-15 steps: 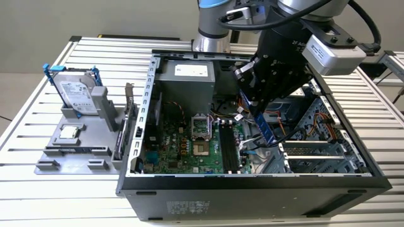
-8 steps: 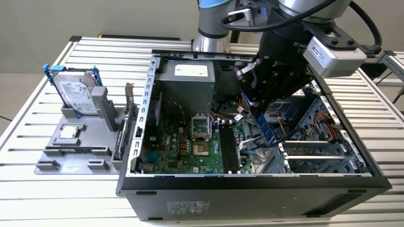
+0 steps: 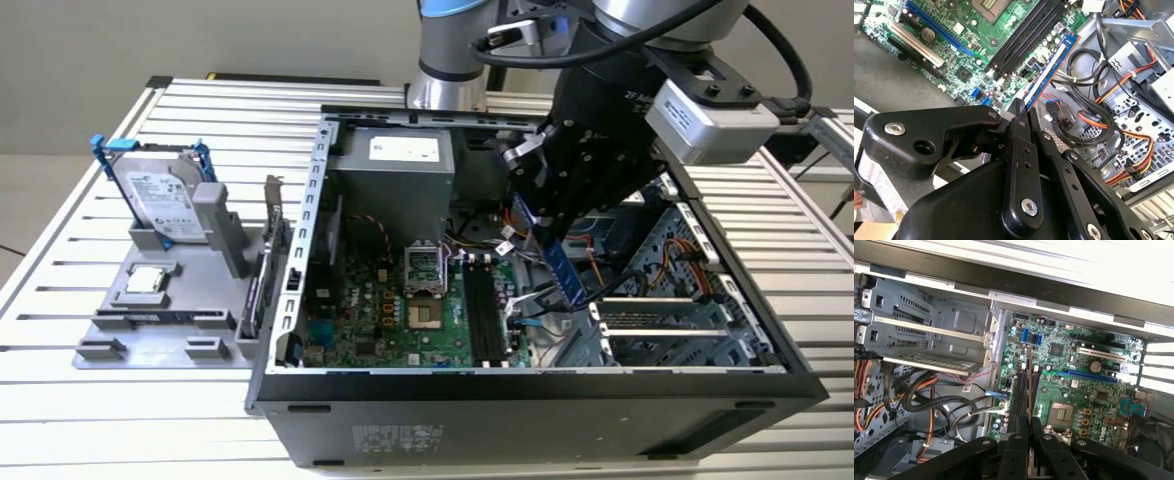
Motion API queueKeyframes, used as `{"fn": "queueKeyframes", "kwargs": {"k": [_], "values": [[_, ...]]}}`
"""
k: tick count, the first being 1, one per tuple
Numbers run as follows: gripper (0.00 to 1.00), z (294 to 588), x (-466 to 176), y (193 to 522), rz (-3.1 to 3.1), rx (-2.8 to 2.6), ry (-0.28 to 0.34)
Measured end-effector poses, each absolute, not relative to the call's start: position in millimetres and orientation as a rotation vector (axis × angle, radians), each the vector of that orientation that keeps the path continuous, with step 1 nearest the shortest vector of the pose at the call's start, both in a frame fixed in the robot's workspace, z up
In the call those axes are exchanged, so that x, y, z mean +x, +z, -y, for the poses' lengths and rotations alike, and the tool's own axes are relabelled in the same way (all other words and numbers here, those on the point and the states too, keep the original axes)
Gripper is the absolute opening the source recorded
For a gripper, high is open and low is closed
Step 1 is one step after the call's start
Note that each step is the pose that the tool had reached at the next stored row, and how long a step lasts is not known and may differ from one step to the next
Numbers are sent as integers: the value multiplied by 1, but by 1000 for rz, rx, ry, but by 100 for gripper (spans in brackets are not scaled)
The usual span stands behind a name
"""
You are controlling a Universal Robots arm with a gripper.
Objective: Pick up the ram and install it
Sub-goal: 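Insert the ram into the slot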
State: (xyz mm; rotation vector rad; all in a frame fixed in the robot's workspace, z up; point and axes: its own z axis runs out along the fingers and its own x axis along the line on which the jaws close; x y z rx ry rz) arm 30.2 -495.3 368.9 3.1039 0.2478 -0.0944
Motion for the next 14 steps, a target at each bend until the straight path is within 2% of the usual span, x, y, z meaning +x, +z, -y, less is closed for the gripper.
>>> {"fn": "queueKeyframes", "kwargs": {"k": [14], "values": [[0,495,33,368,-226,3109,-63]]}}
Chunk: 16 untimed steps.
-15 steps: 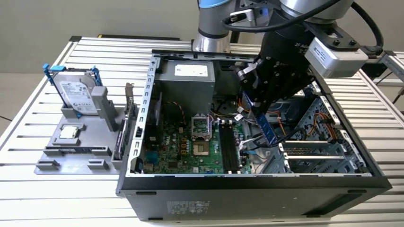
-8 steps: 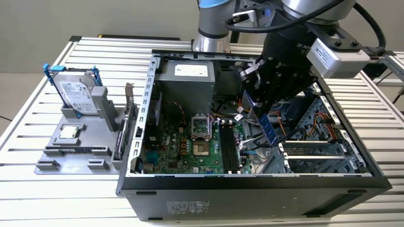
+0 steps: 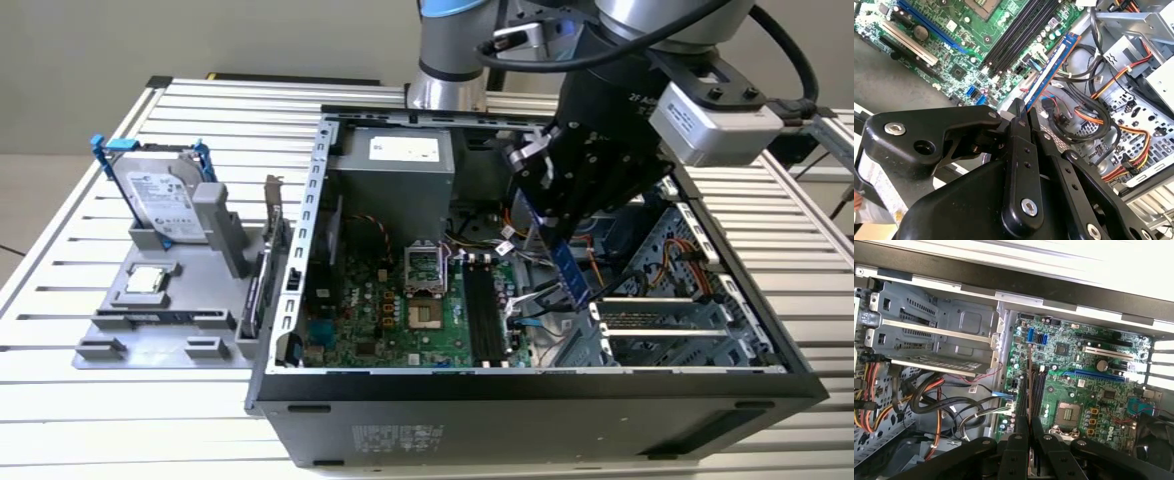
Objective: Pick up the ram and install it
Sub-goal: 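Insert the ram into the slot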
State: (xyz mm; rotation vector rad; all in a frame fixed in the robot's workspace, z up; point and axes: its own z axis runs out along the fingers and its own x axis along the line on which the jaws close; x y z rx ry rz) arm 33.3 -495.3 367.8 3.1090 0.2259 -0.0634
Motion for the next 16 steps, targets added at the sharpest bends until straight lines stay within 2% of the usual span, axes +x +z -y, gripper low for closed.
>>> {"fn": "queueKeyframes", "kwargs": {"k": [16], "values": [[0,495,33,360,-210,3110,-55]]}}
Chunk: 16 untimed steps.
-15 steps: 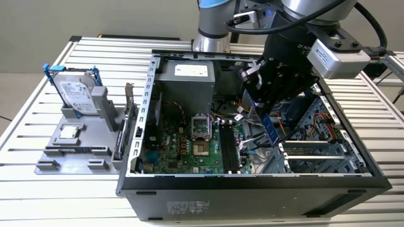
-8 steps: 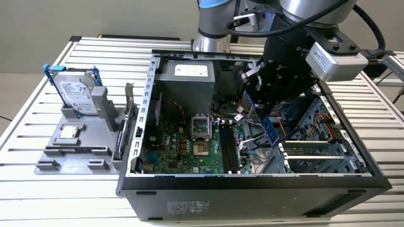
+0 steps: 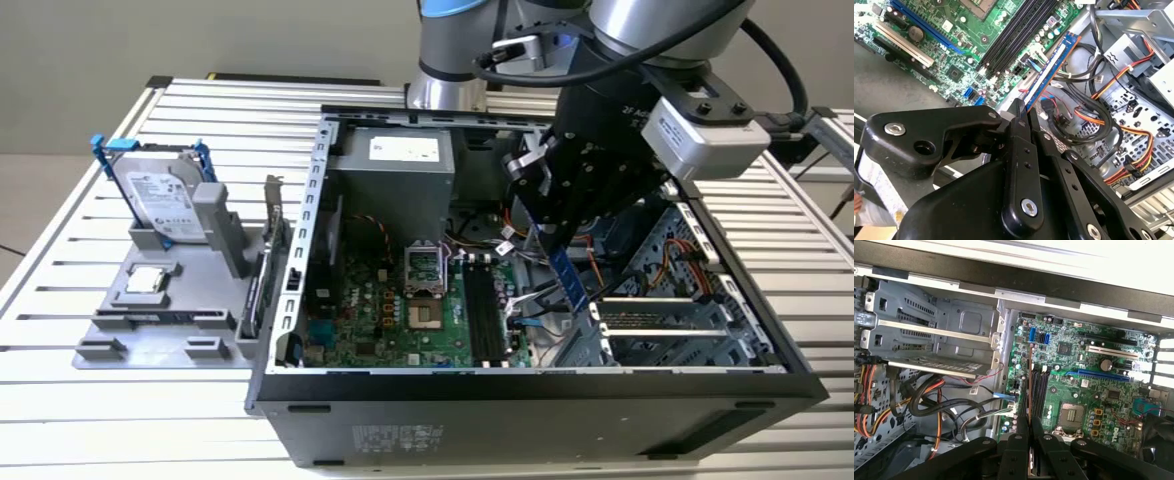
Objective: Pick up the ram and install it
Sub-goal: 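Insert the ram into the slot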
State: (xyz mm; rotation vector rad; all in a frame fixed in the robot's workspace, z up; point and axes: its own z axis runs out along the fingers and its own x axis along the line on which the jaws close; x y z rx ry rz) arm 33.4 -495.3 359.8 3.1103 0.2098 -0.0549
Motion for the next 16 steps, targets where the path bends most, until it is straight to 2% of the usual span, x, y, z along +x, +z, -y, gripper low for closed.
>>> {"fn": "queueKeyframes", "kwargs": {"k": [16], "values": [[0,495,33,354,-210,3110,-55]]}}
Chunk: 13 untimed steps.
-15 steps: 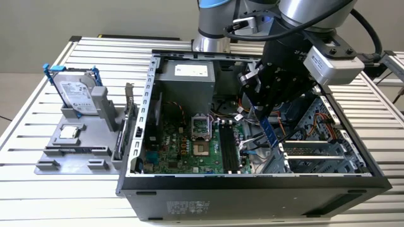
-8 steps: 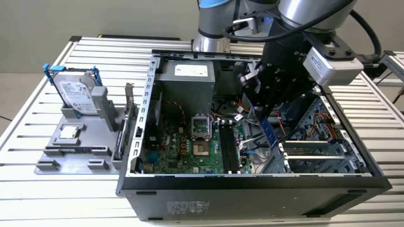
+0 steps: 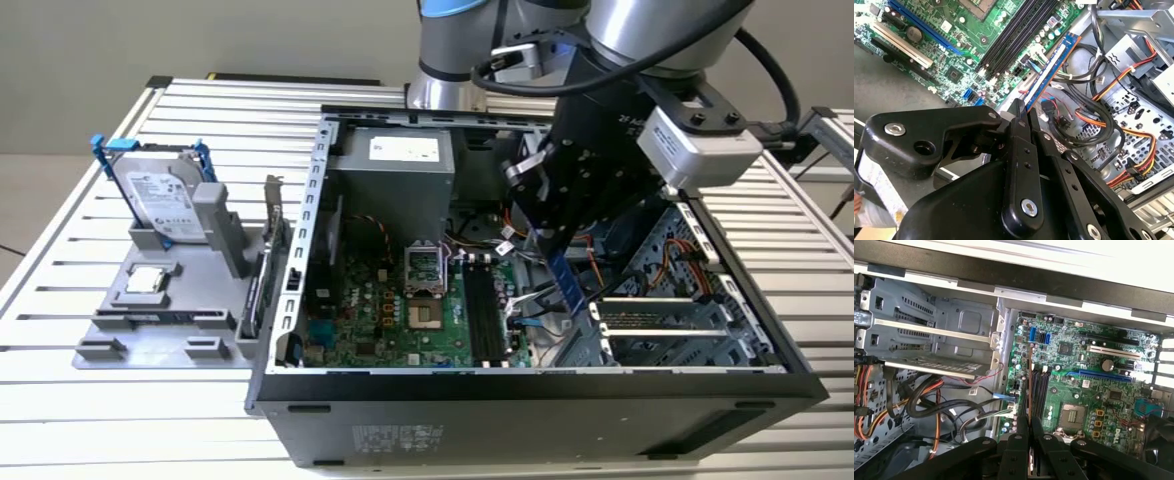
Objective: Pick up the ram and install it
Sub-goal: 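Insert the ram into the slot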
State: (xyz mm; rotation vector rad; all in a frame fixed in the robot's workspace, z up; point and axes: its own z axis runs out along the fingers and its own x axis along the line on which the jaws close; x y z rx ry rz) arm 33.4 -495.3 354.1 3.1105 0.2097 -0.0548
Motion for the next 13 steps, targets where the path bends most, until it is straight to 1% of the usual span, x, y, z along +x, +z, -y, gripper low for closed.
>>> {"fn": "queueKeyframes", "kwargs": {"k": [13], "values": [[0,495,33,348,-210,3111,-55]]}}
